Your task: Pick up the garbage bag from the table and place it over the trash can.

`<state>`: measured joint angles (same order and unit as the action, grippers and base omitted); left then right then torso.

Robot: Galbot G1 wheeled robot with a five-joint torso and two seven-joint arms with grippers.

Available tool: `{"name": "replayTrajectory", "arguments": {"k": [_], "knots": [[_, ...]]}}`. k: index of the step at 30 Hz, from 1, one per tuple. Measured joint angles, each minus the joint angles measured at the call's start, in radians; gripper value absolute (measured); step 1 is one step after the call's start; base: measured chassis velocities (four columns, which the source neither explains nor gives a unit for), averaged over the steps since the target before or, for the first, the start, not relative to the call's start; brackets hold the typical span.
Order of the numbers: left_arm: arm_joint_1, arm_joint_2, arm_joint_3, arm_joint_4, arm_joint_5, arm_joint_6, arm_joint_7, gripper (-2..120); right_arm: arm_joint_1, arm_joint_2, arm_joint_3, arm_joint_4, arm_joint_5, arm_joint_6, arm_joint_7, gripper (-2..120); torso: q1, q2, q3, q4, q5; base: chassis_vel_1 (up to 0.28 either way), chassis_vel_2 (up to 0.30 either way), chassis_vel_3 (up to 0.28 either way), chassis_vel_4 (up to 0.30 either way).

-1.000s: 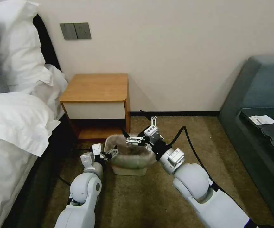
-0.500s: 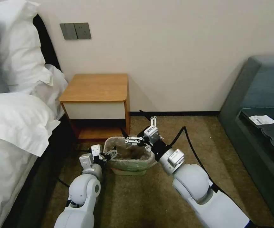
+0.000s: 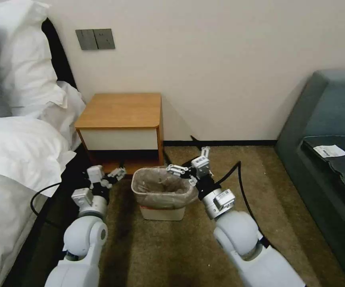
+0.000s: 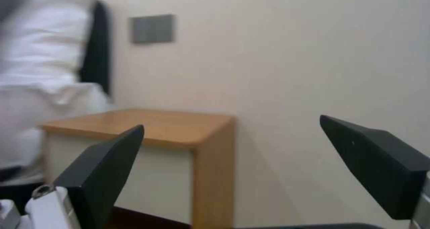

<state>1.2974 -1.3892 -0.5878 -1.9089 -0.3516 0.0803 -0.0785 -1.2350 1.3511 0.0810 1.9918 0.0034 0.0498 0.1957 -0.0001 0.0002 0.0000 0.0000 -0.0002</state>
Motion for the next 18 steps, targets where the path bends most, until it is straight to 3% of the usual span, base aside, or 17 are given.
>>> {"name": "replayTrajectory", "arguments": {"k": [1, 4, 9, 12, 18], "knots": [[0.0, 0.0, 0.0, 0.0, 0.0, 0.0, 0.0, 100, 0.0, 0.0, 0.0, 0.0, 0.0, 0.0, 0.0, 100, 0.0, 0.0, 0.0, 0.0, 0.0, 0.0, 0.0, 0.0, 0.0], [-0.002, -0.001, 0.001, 0.059, 0.013, -0.113, 0.025, 100, -0.061, 0.072, 0.043, -0.066, -0.038, 0.082, 0.013, 100, 0.0, 0.0, 0.0, 0.0, 0.0, 0.0, 0.0, 0.0, 0.0], [0.01, -0.004, 0.002, 0.109, 0.037, -0.192, 0.057, 99, -0.092, 0.114, 0.088, -0.129, -0.059, 0.14, -0.024, 100, 0.0, 0.0, 0.0, 0.0, 0.0, 0.0, 0.0, 0.0, 0.0], [0.014, -0.013, 0.001, 0.185, 0.078, -0.296, 0.077, 99, -0.1, 0.14, 0.129, -0.21, -0.095, 0.201, -0.049, 100, 0.0, 0.0, 0.0, 0.0, 0.0002, 0.0, 0.0, 0.0, 0.0], [0.027, -0.021, 0.003, 0.227, 0.095, -0.339, 0.087, 99, -0.107, 0.155, 0.138, -0.248, -0.099, 0.221, -0.039, 100, 0.0, 0.0, 0.0, 0.0001, 0.0003, 0.0, 0.0, 0.0, 0.0]]}}
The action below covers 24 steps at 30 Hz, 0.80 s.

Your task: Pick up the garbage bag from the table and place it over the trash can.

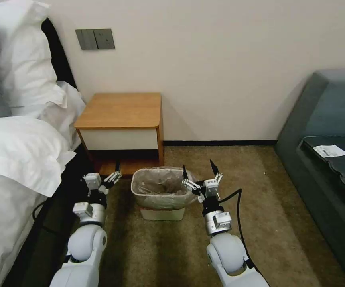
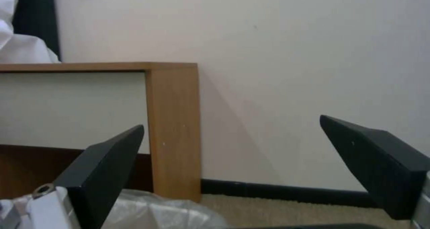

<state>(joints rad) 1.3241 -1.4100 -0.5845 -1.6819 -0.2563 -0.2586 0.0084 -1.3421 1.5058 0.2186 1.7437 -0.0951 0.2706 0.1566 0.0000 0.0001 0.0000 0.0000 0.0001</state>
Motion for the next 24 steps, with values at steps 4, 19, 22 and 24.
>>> {"name": "replayTrajectory", "arguments": {"k": [4, 19, 22, 24], "knots": [[0.003, -0.012, 0.0, 0.008, -0.007, -0.005, 0.023, 99, 0.001, 0.012, 0.011, -0.004, -0.005, 0.005, 0.002, 100, 0.0, 0.0, 0.0, 0.0, -0.0007, 0.0, 0.0, 0.0, 0.0], [0.004, -0.015, -0.002, 0.007, -0.013, 0.002, 0.029, 97, 0.002, 0.015, 0.014, 0.001, -0.006, 0.003, 0.003, 100, 0.0, 0.0, 0.0, 0.0, -0.0002, 0.0, 0.0, 0.0, 0.0], [0.004, -0.015, -0.002, 0.007, -0.013, 0.002, 0.029, 97, 0.003, 0.015, 0.014, 0.001, -0.006, 0.003, 0.003, 100, 0.0, 0.0, 0.0, 0.0, -0.0002, 0.0, 0.0, 0.0, 0.0], [0.004, -0.015, -0.002, 0.006, -0.013, 0.003, 0.028, 97, 0.003, 0.015, 0.013, 0.002, -0.006, 0.002, 0.003, 100, 0.0, 0.0, 0.0, 0.0, -0.0002, 0.0, 0.0, 0.0, 0.0]]}}
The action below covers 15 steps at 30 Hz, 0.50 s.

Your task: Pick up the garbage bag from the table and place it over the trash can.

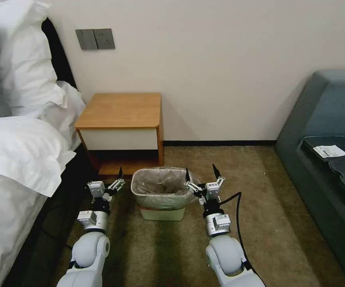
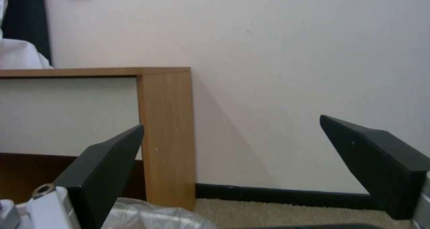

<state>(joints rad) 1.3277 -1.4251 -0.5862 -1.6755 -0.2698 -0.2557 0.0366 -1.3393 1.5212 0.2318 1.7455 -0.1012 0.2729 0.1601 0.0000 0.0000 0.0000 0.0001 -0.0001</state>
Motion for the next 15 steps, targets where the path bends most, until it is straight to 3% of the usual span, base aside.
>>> {"name": "replayTrajectory", "arguments": {"k": [15], "knots": [[0.0, 0.0, 0.0, -0.002, 0.0, 0.002, -0.002, 97, 0.0, 0.0, -0.001, 0.001, 0.001, -0.001, 0.0, 100, 0.0, 0.0, 0.0, -0.0001, 0.0001, 0.0, 0.0, 0.0, 0.0]]}}
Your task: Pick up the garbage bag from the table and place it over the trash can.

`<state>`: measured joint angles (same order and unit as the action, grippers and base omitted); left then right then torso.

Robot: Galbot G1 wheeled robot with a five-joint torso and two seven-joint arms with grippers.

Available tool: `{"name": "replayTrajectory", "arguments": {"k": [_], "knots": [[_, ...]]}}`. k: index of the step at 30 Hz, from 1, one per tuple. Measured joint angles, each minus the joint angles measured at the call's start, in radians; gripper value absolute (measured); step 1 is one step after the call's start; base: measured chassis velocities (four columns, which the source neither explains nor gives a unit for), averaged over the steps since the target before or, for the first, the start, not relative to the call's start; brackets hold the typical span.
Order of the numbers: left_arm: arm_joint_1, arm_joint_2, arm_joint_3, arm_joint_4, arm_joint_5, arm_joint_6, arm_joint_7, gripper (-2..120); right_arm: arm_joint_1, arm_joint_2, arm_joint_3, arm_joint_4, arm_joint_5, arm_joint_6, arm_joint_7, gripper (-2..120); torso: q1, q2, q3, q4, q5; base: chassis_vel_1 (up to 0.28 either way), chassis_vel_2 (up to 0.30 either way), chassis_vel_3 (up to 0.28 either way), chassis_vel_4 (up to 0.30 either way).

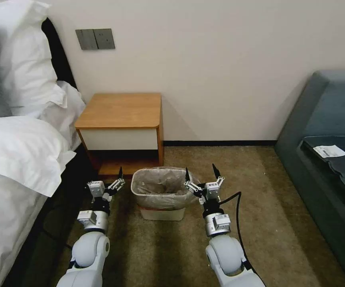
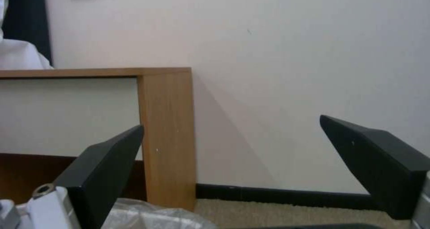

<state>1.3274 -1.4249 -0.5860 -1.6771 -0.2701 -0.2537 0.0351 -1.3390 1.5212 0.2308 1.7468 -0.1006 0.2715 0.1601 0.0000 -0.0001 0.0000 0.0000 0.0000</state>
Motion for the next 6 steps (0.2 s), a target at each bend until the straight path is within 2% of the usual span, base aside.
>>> {"name": "replayTrajectory", "arguments": {"k": [6], "knots": [[0.0, 0.0, 0.0, -0.001, 0.0, 0.0, 0.0, 97, 0.0, 0.0, 0.0, 0.0, 0.0, 0.0, 0.0, 100, 0.0, 0.0, 0.0, 0.0, 0.0, 0.0, 0.0, 0.0, 0.0]]}}
